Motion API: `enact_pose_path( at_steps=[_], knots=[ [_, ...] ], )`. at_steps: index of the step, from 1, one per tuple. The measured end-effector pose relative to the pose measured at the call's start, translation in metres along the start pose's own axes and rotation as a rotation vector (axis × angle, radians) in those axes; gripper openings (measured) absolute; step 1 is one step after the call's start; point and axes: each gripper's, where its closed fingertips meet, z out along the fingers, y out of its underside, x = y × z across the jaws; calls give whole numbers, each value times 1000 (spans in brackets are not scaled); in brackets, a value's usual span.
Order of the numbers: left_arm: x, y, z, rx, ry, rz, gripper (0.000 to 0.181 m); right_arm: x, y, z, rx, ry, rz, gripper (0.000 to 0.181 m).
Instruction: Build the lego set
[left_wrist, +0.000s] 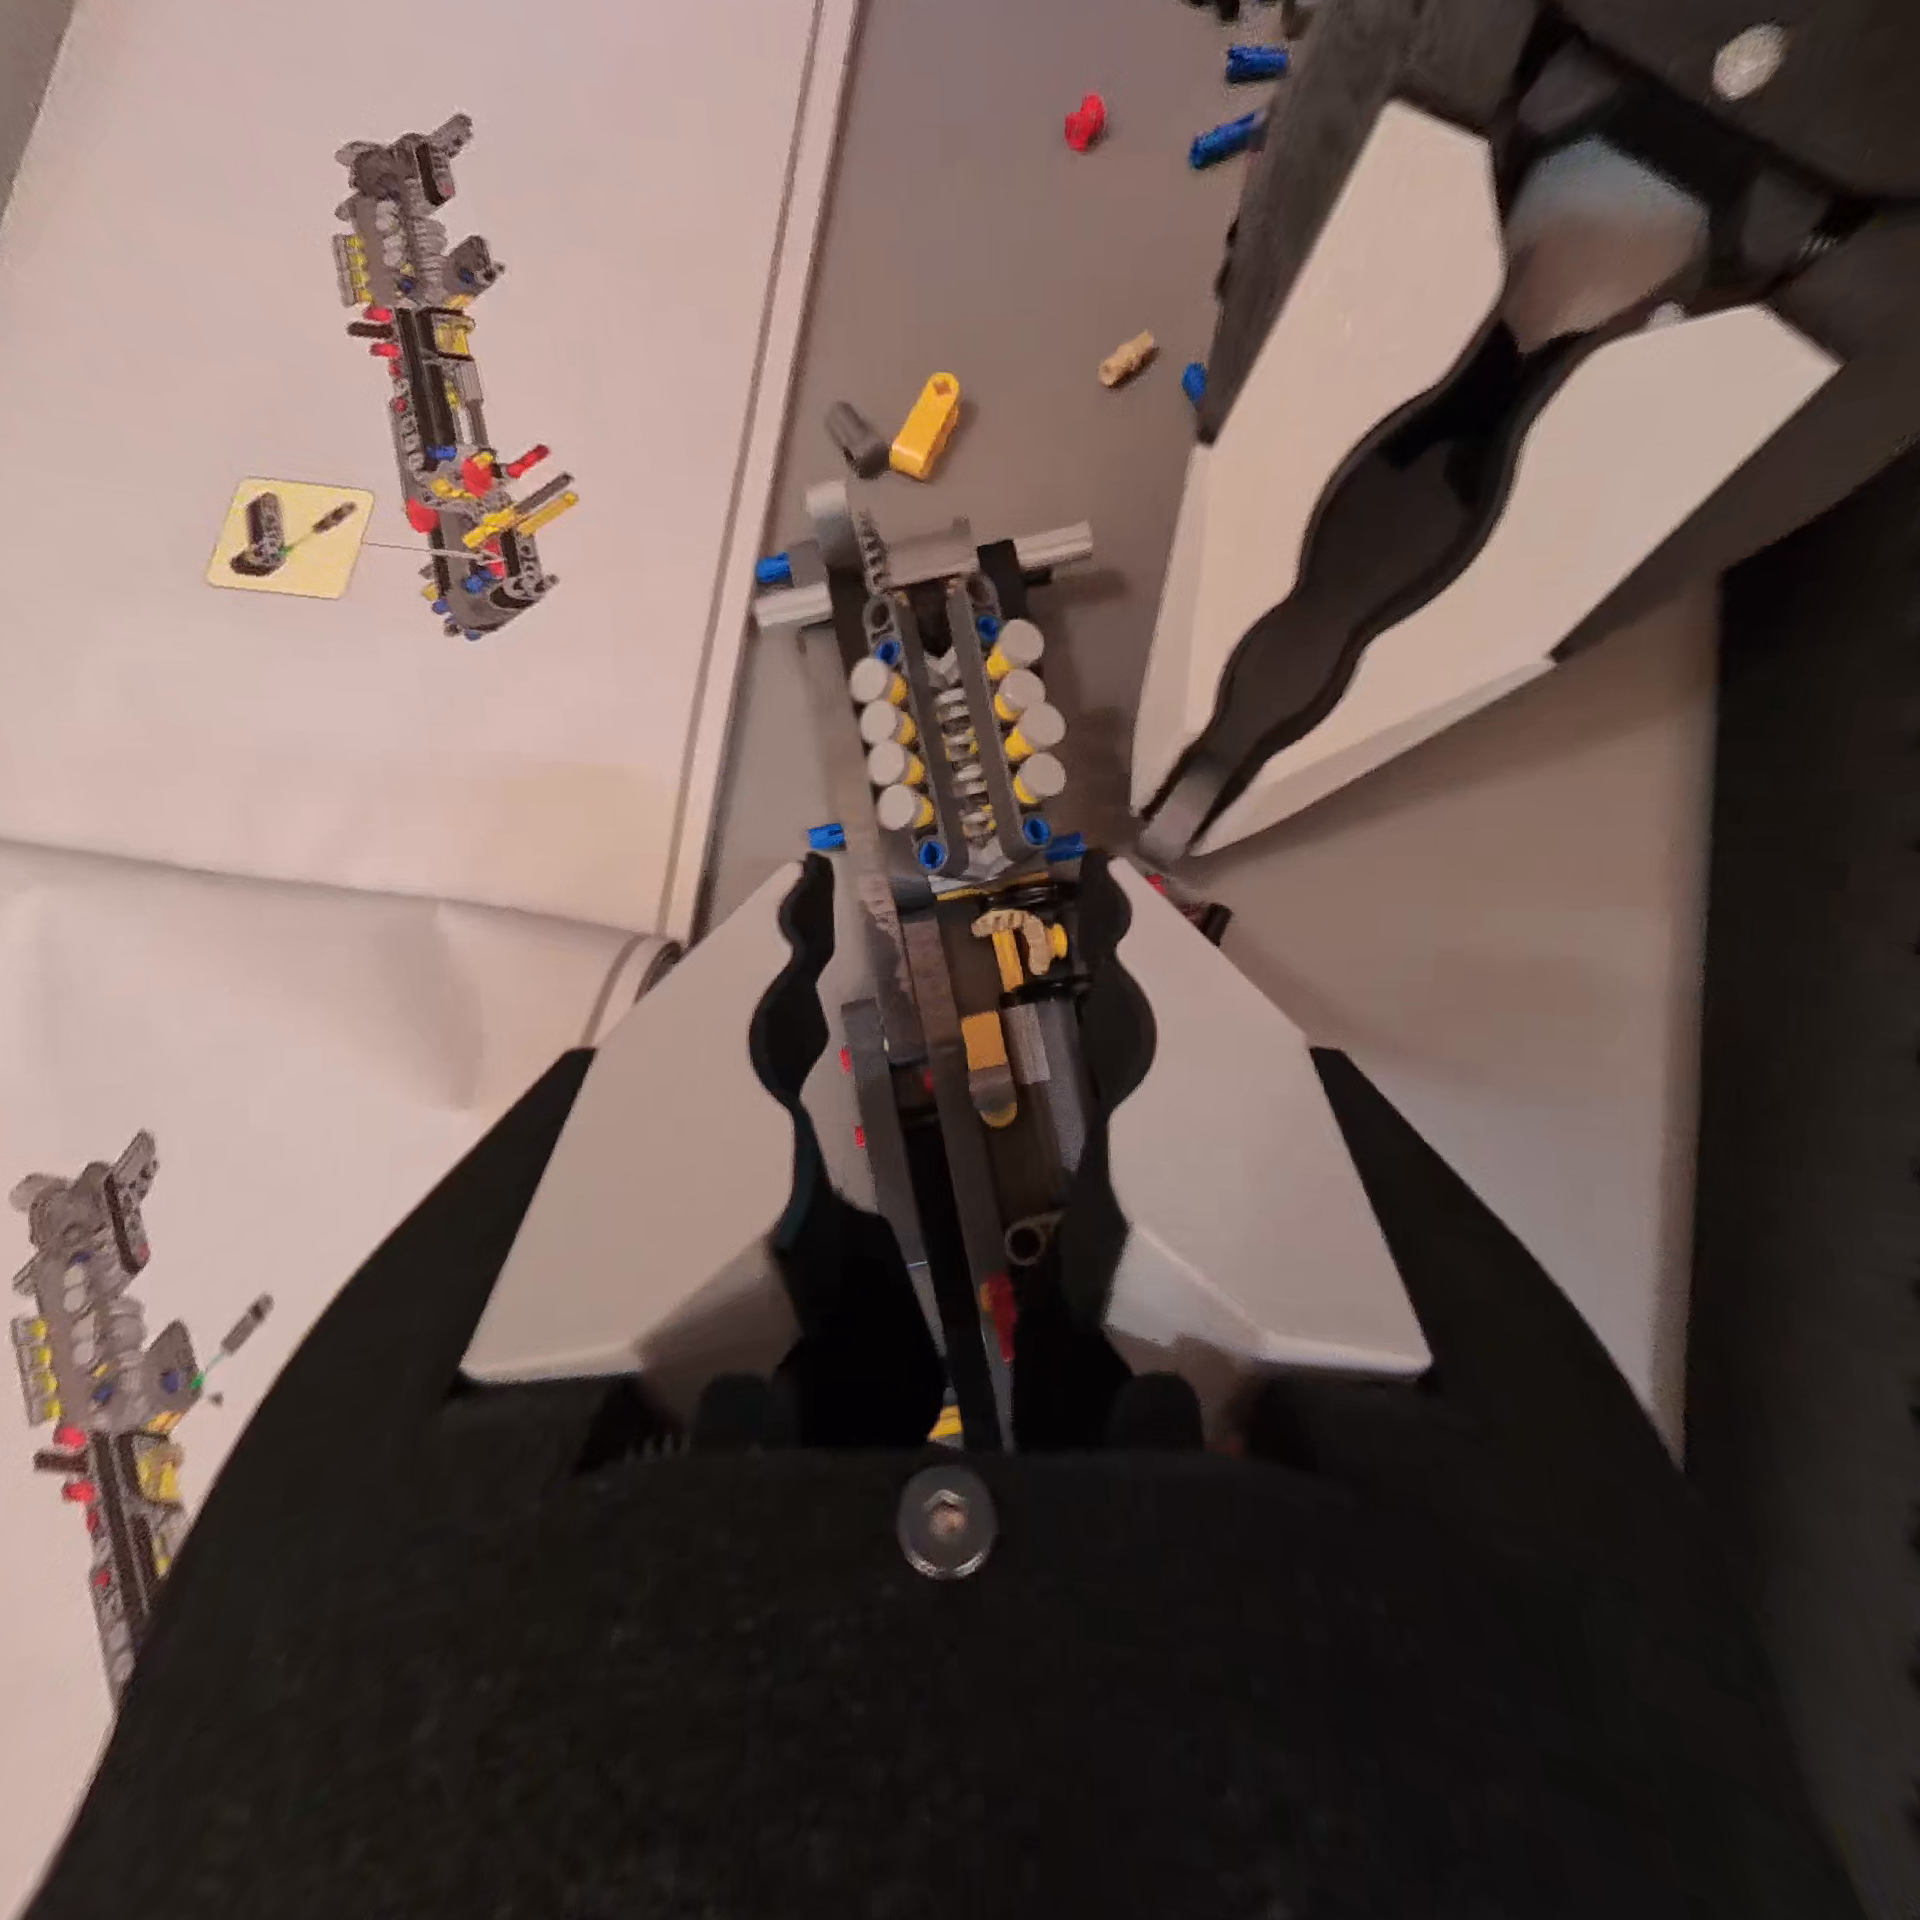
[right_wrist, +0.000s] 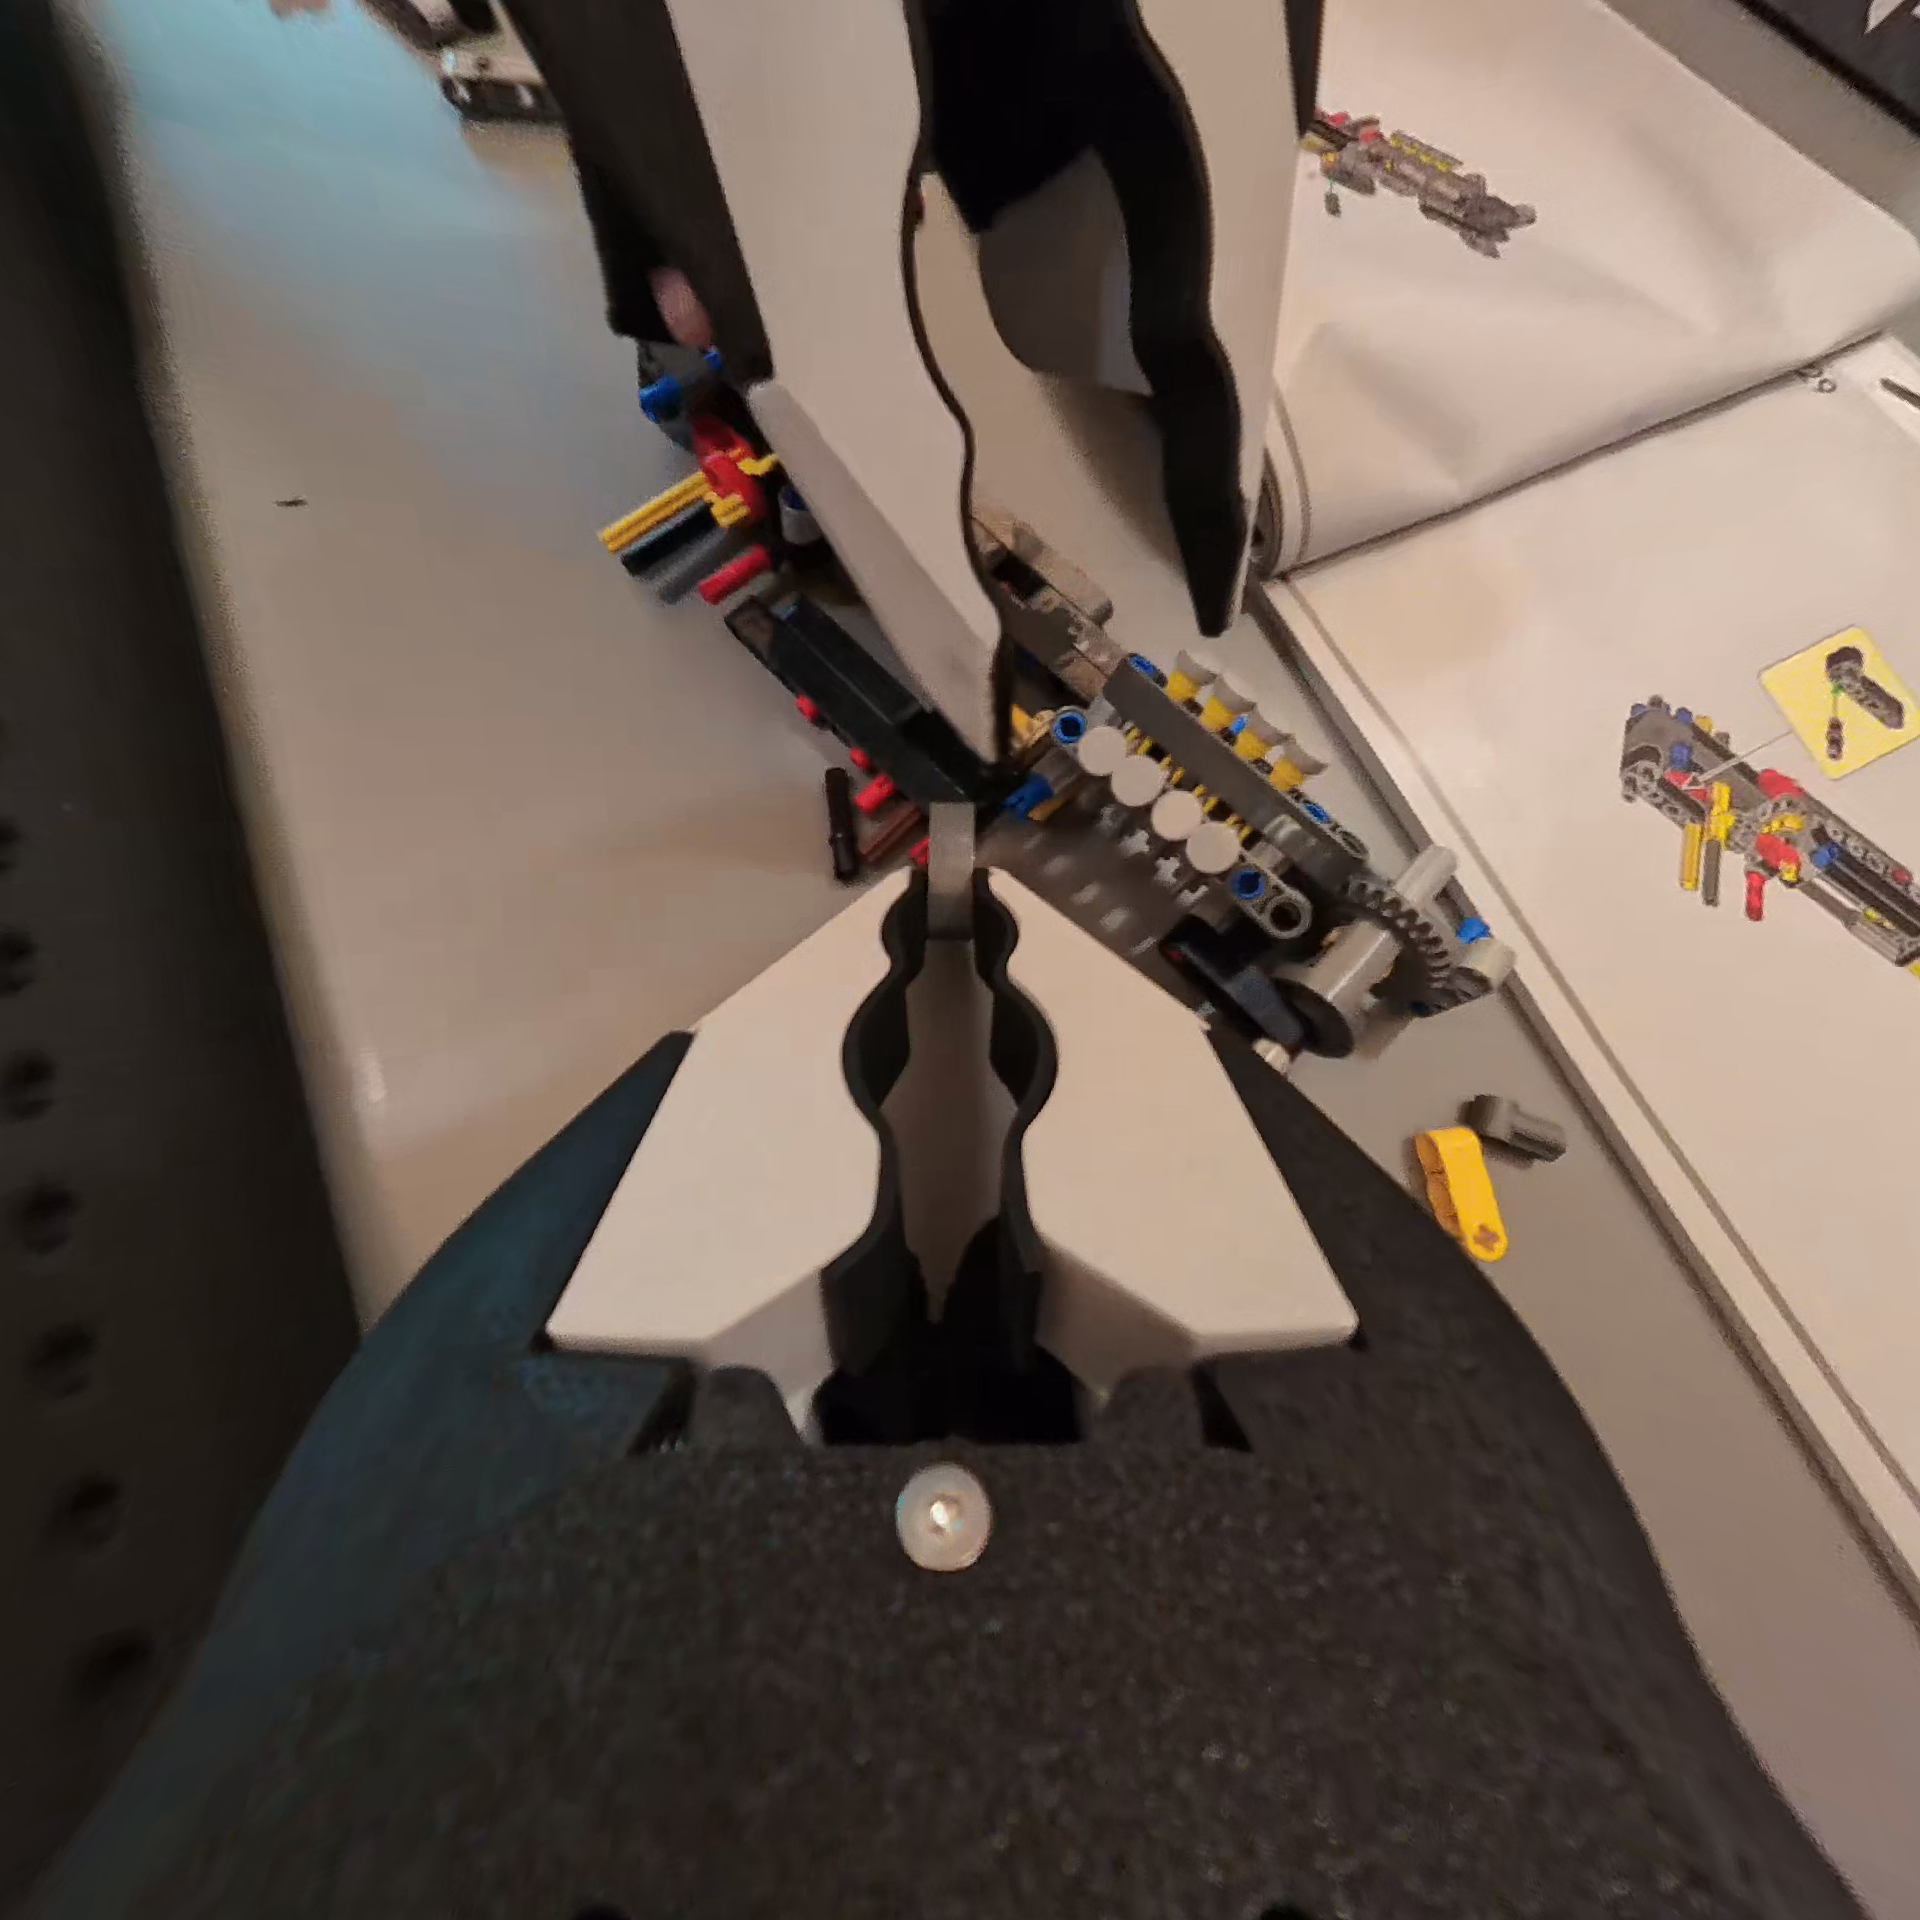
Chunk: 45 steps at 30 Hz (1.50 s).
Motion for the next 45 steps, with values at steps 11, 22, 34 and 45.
enact_pose_path(
  at_steps=[11,22,34,45],
  knots=[
    [2,6,-1,-57,-9,202,57,5,5,8,-2,-6,7,7],
    [2,4,6,-96,111,184,61,11,4,8,2,11,19,7],
    [2,1,13,-60,301,84,36,11,3,11,-19,-44,19,8],
    [3,8,6,-1,362,66,35,10,0,2,17,85,-150,16]
  ],
)
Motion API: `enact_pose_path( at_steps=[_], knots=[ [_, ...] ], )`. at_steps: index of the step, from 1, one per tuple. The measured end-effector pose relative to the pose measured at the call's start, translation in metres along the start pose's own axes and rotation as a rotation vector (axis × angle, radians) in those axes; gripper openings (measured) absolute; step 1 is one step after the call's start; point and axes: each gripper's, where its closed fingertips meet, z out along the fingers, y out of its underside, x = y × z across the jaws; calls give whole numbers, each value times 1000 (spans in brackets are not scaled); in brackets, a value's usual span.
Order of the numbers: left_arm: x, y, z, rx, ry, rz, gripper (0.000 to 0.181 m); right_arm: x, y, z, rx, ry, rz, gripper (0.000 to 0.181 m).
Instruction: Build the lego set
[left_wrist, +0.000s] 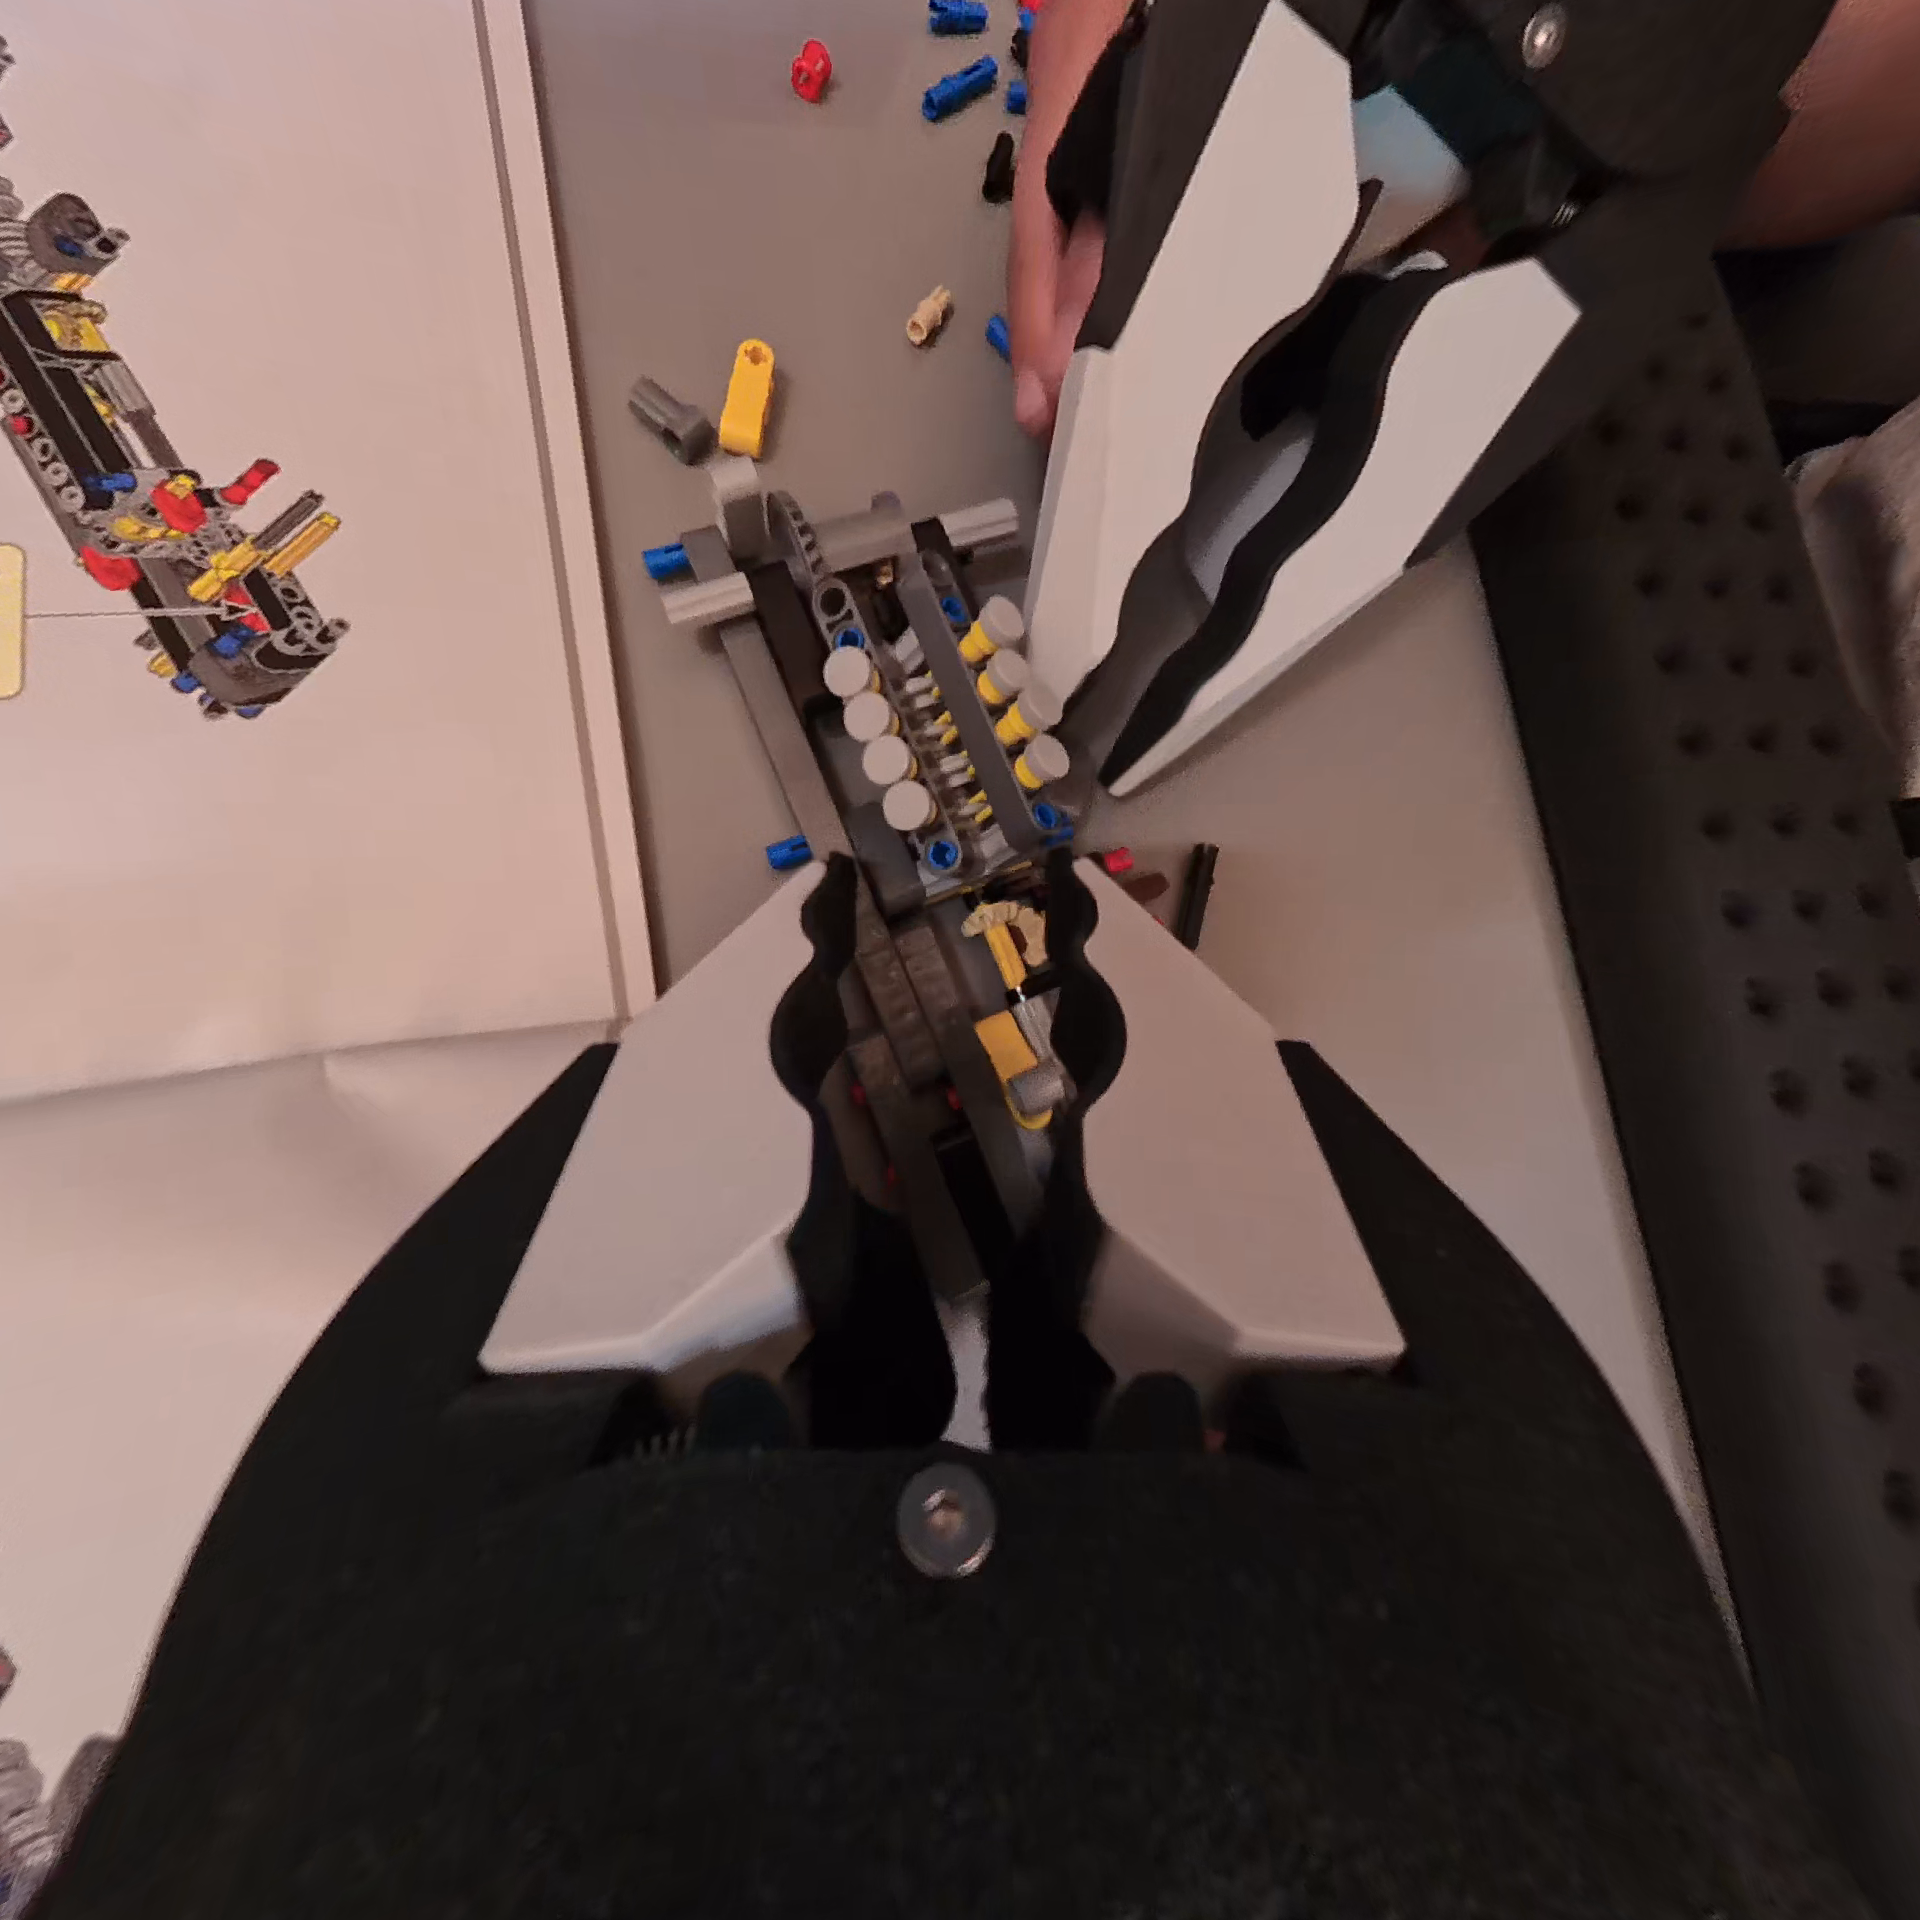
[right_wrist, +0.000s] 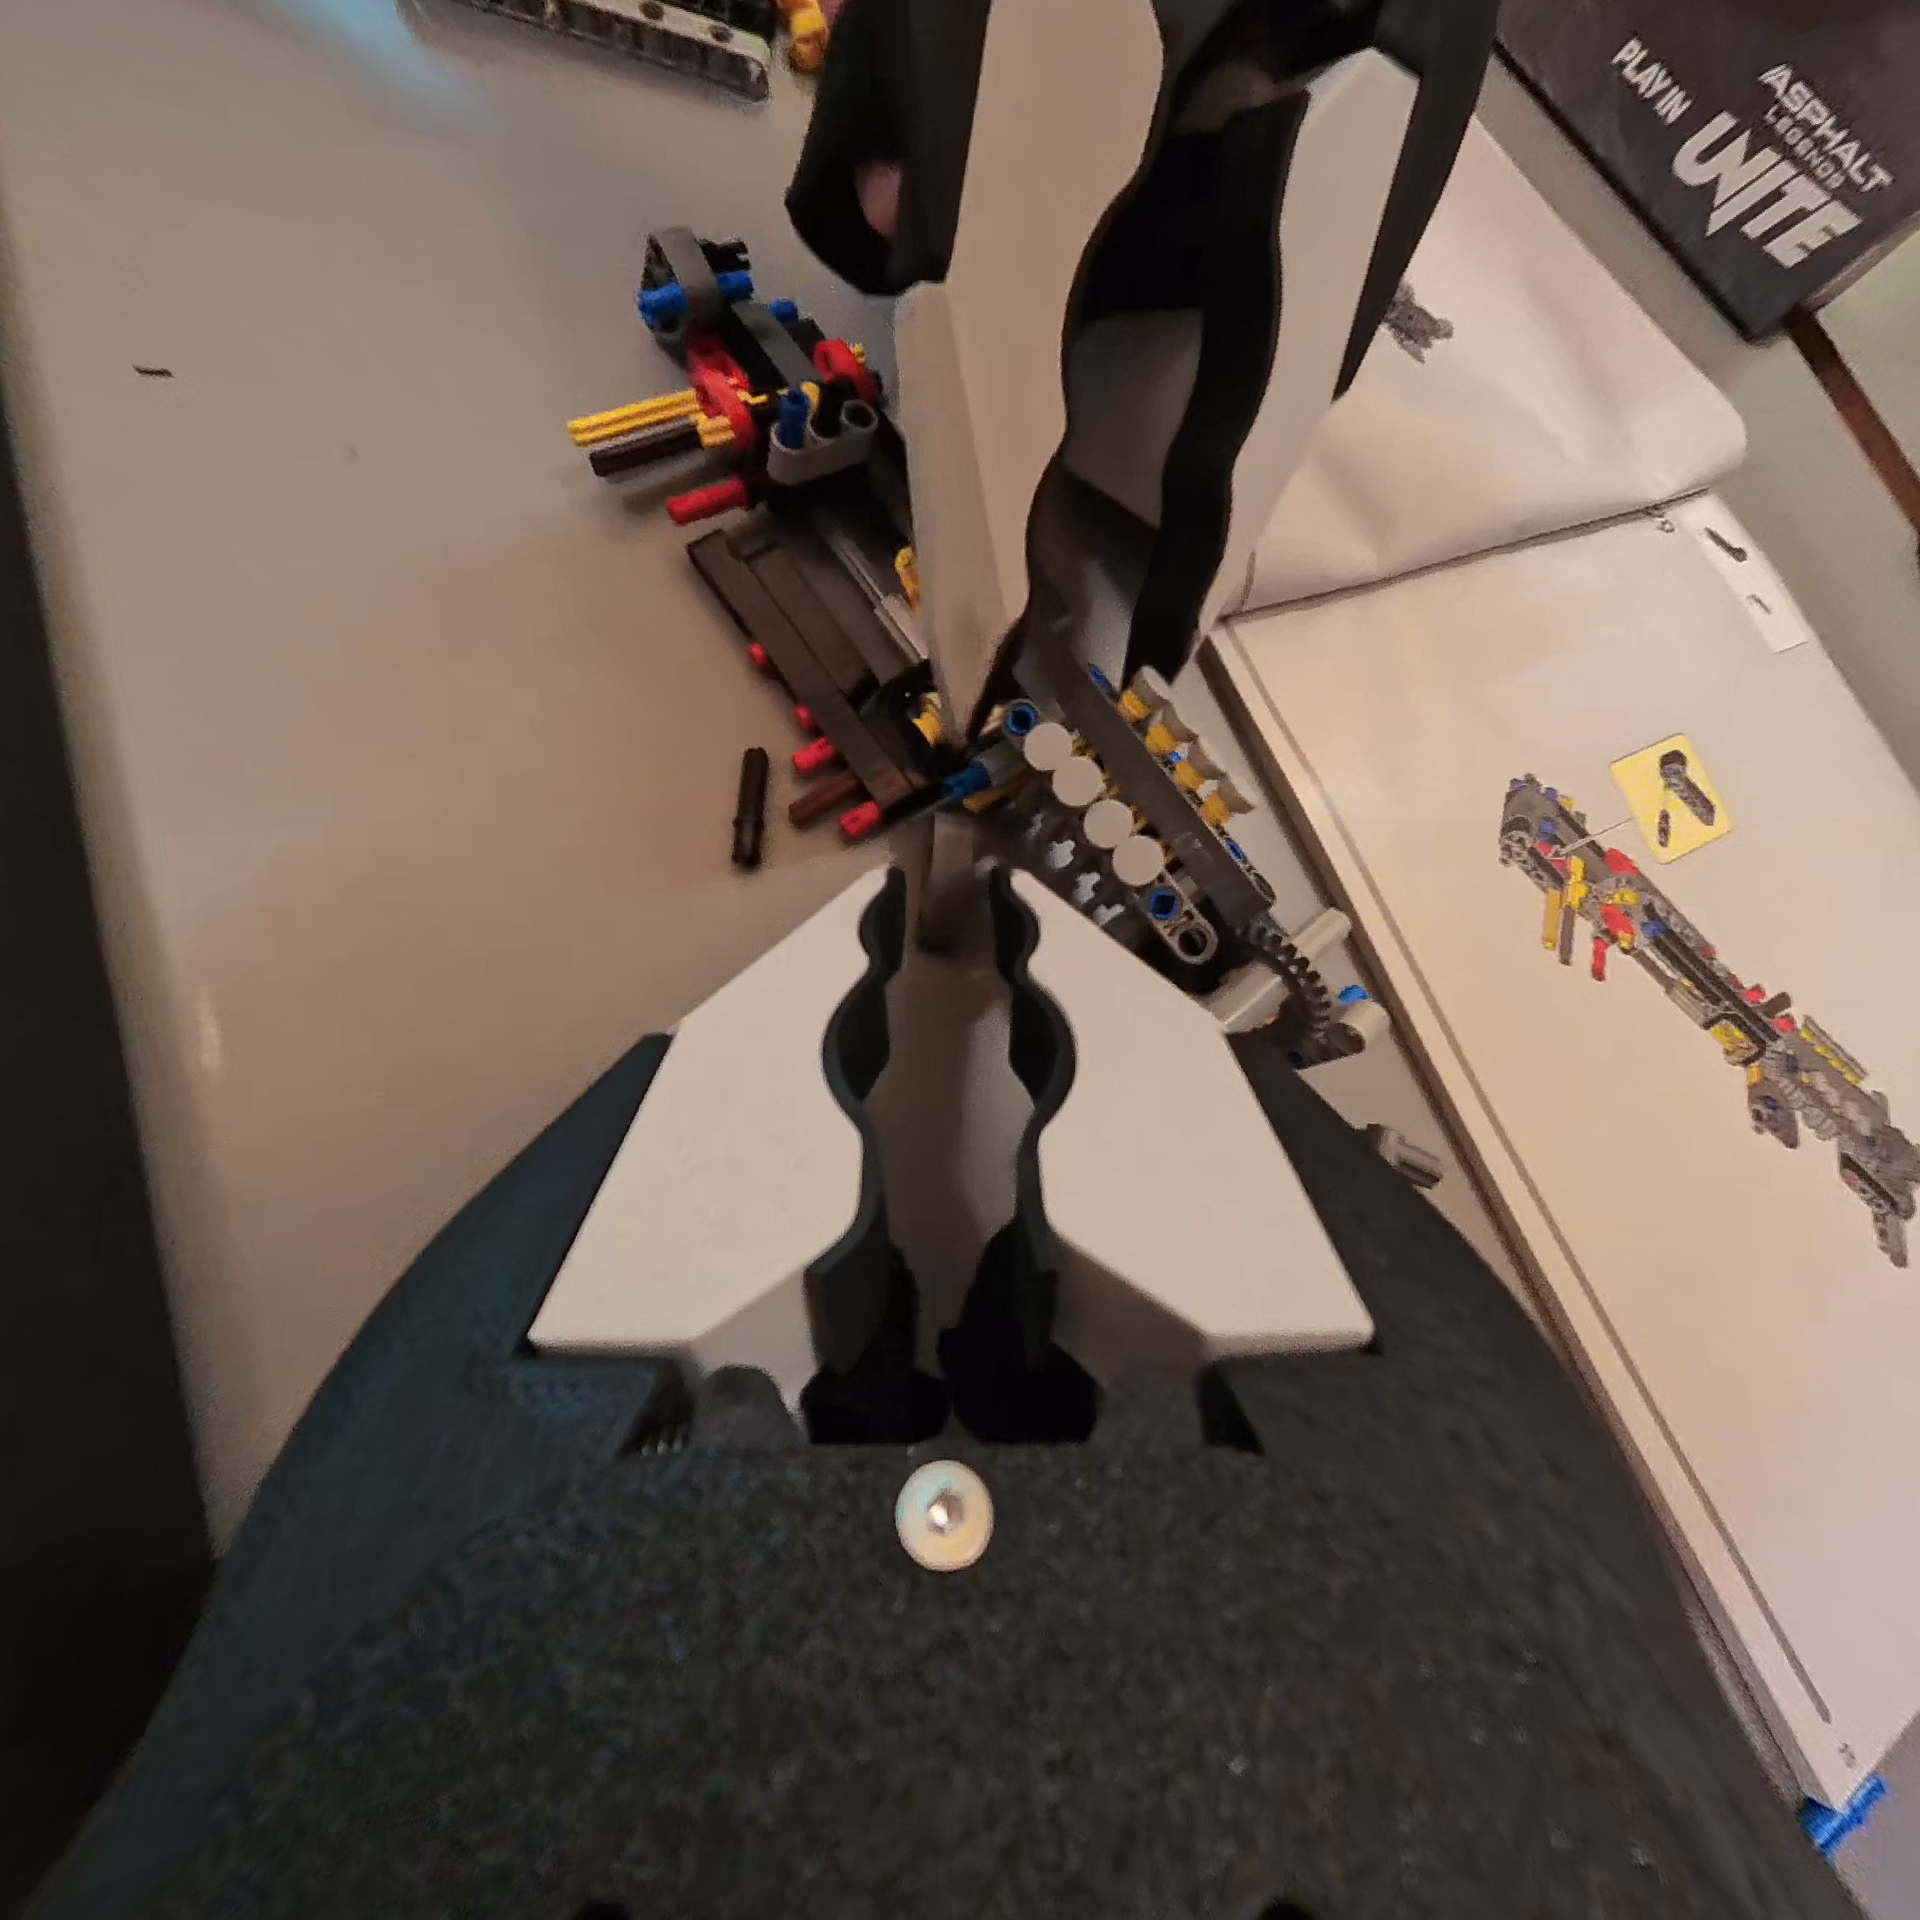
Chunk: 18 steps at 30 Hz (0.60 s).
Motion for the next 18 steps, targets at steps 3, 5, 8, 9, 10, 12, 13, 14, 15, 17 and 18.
enact_pose_path(
  at_steps=[3,5,8,9,10,12,13,14,15,17,18],
  knots=[
    [0,2,-1,5,-6,-3,28,-3,3,3,-28,-27,10,9],
    [-1,2,0,15,-9,-1,23,-7,2,2,-19,-77,21,7],
    [2,-1,2,23,7,8,25,-12,2,-1,-9,-144,0,7],
    [4,-3,3,29,18,12,28,-11,2,-2,0,-139,-19,7],
    [5,-4,4,33,28,16,31,-9,1,-3,6,-133,-26,7],
    [7,-7,7,35,35,26,30,-10,1,-3,3,-147,-5,7],
    [7,-8,8,37,35,34,30,-9,1,-3,-4,-144,11,7],
    [7,-8,9,39,32,39,30,-9,2,-3,-13,-144,20,7],
    [6,-9,9,45,30,36,30,-8,3,-4,-17,-141,27,7],
    [6,-9,10,60,39,23,29,-8,3,-4,-18,-142,45,7],
    [6,-9,10,68,44,20,29,-8,3,-5,-20,-142,52,7]
  ],
)
